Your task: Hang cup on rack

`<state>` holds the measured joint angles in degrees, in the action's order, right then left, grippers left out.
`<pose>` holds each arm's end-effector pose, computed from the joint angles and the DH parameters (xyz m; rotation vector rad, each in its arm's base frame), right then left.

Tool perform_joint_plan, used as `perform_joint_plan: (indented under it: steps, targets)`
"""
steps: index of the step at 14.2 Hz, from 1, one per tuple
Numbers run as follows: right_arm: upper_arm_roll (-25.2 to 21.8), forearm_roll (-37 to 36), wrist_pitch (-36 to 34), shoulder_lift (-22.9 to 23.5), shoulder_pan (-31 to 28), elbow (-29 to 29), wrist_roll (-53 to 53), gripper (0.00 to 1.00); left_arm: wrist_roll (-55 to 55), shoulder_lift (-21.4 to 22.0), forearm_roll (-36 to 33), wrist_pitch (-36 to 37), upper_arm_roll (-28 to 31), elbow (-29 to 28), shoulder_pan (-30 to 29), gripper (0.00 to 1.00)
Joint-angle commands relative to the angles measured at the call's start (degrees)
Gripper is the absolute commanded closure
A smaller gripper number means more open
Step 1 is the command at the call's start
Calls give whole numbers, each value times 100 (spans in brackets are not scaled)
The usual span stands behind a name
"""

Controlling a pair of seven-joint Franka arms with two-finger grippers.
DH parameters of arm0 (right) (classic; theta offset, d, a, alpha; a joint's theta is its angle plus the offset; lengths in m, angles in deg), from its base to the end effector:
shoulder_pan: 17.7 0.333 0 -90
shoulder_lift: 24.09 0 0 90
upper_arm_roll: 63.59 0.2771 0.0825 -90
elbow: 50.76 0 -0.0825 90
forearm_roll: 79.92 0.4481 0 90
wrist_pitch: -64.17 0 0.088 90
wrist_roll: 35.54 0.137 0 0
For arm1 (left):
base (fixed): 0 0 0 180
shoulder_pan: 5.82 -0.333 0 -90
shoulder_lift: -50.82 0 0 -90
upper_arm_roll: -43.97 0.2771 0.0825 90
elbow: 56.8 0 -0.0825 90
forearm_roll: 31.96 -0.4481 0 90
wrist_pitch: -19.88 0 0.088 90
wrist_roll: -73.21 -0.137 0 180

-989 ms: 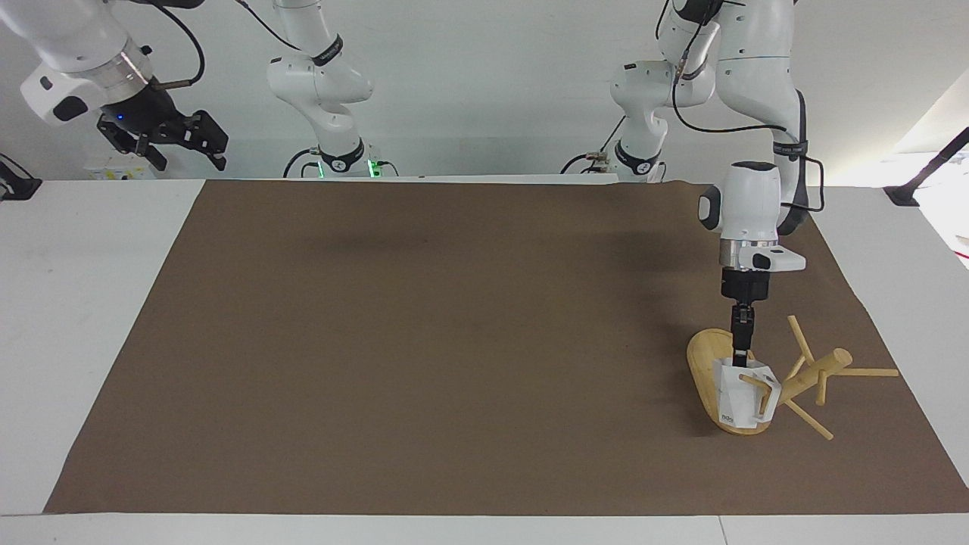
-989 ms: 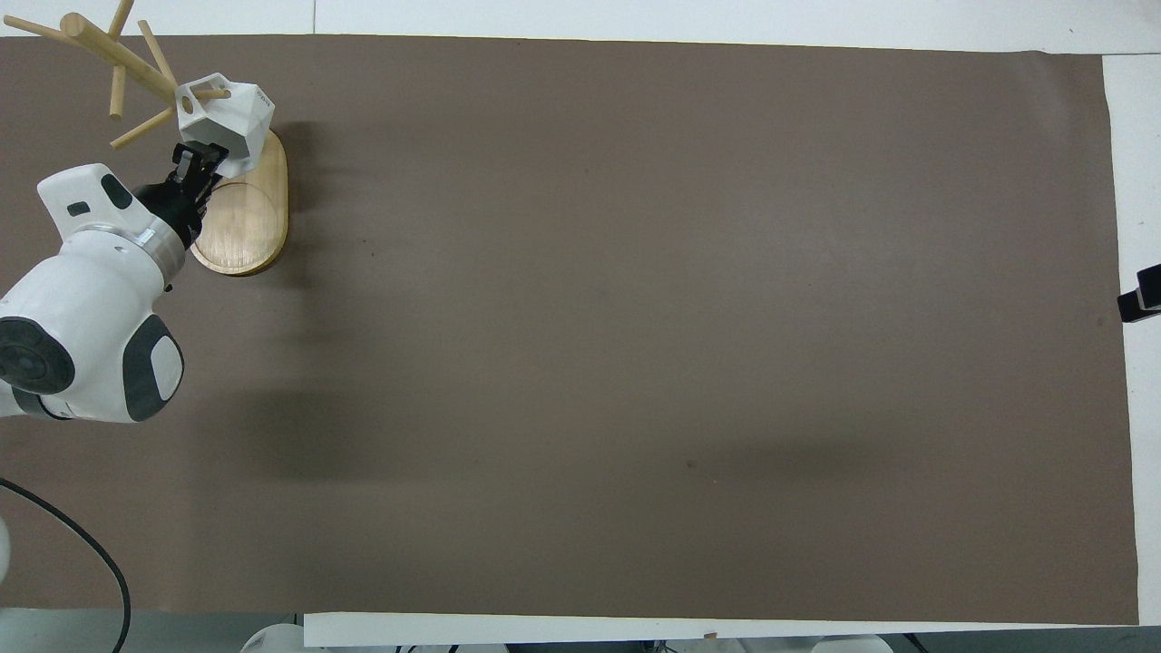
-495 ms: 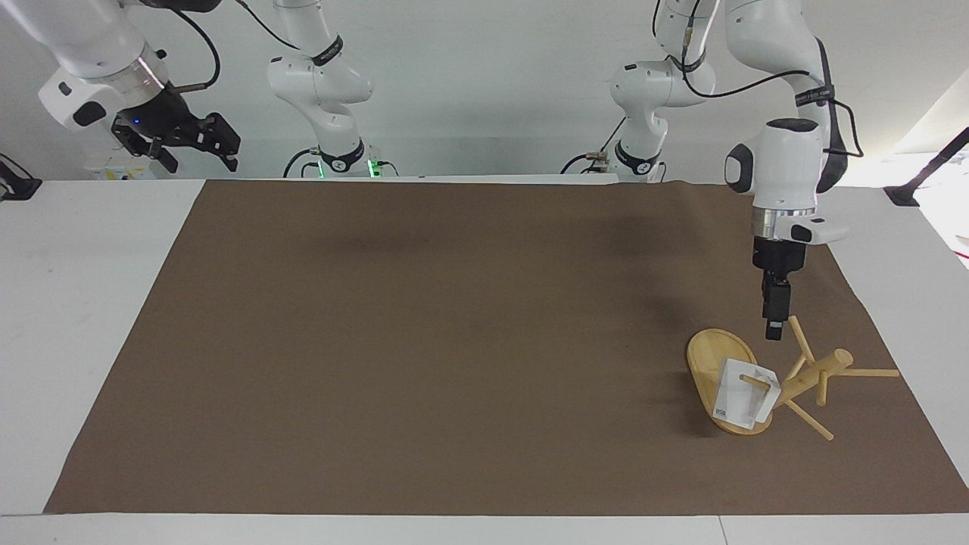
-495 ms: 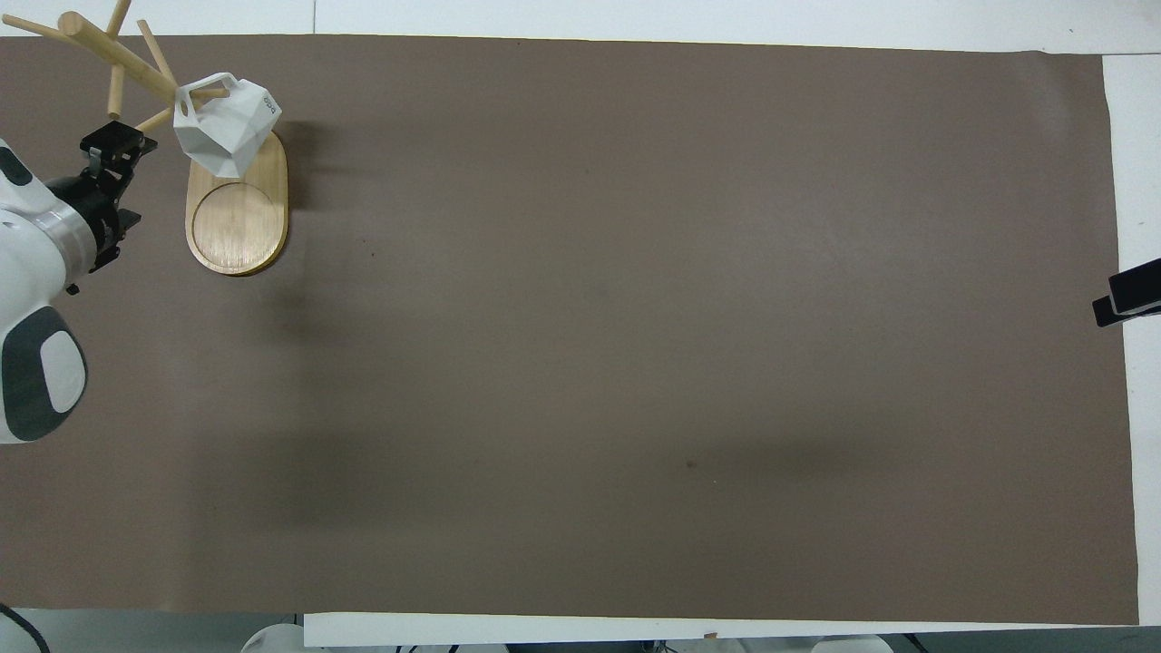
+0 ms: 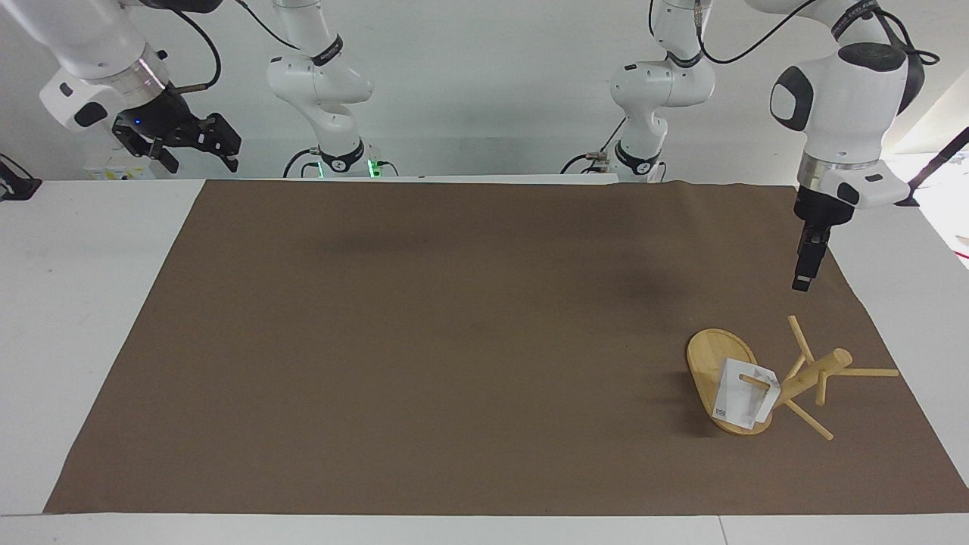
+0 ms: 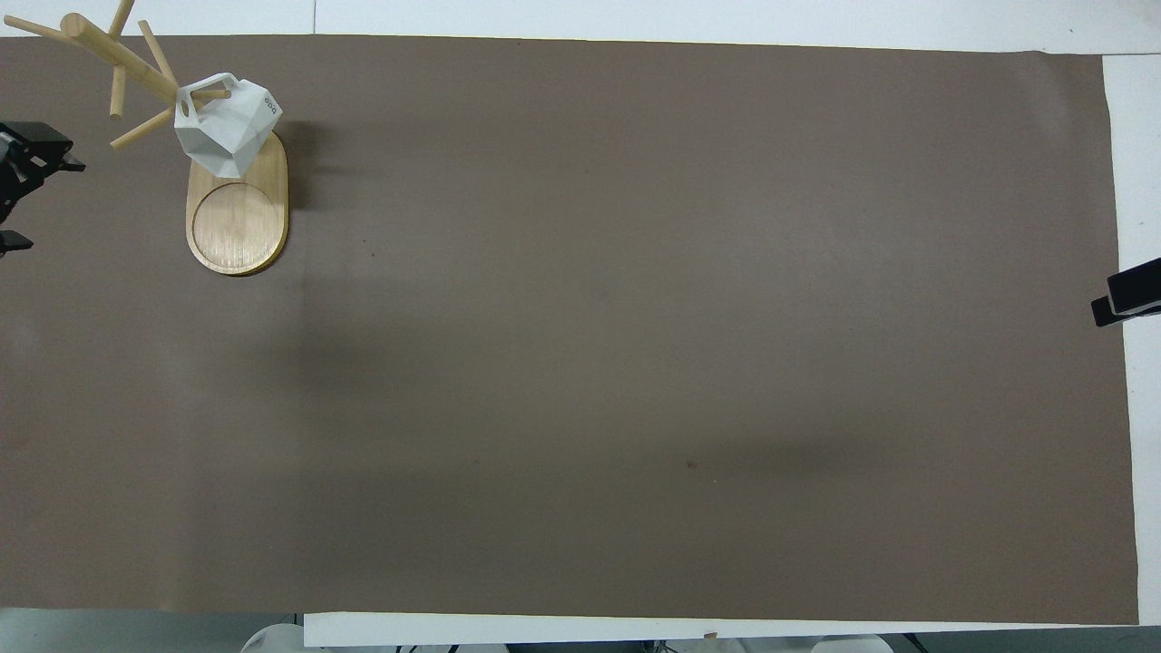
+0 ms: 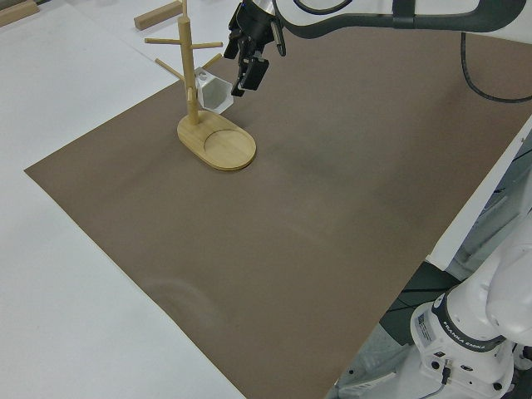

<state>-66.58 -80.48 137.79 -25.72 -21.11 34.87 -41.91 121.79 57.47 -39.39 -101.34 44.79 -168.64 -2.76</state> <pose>0.5697 -0.0658 0.5906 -3.1167 0.0035 0.2828 0.6264 -0.0151 0.4732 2.8734 1.1431 0.4720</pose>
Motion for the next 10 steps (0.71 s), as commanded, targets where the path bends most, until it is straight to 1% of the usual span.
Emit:
perform_joint_plan:
  steps: [1,3,4,6,7,8,10]
  targets:
    - [88,-102,92,-66,-108,112,40,1,-1521,-164,434,1062,15,688,-51,0]
    - [88,-102,92,-66,-99,112,40,1,-2673,-226,531,1766,16,1084,-69,0]
    - [88,-102,92,-66,-99,112,40,1,-3314,-348,540,2091,16,1268,-60,0]
    - [88,-102,83,-66,-108,112,22,1,-3994,-454,540,2654,16,1664,-25,0]
    - [88,-93,48,-66,-108,112,13,1,-4267,-576,540,2830,-2,1831,-16,0]
    - [88,-93,39,-75,-117,112,13,1,-4687,-595,549,2867,-2,1876,-16,0]
    - [88,-93,39,-75,-117,112,13,1,-5287,-595,890,2850,15,1868,-78,0]
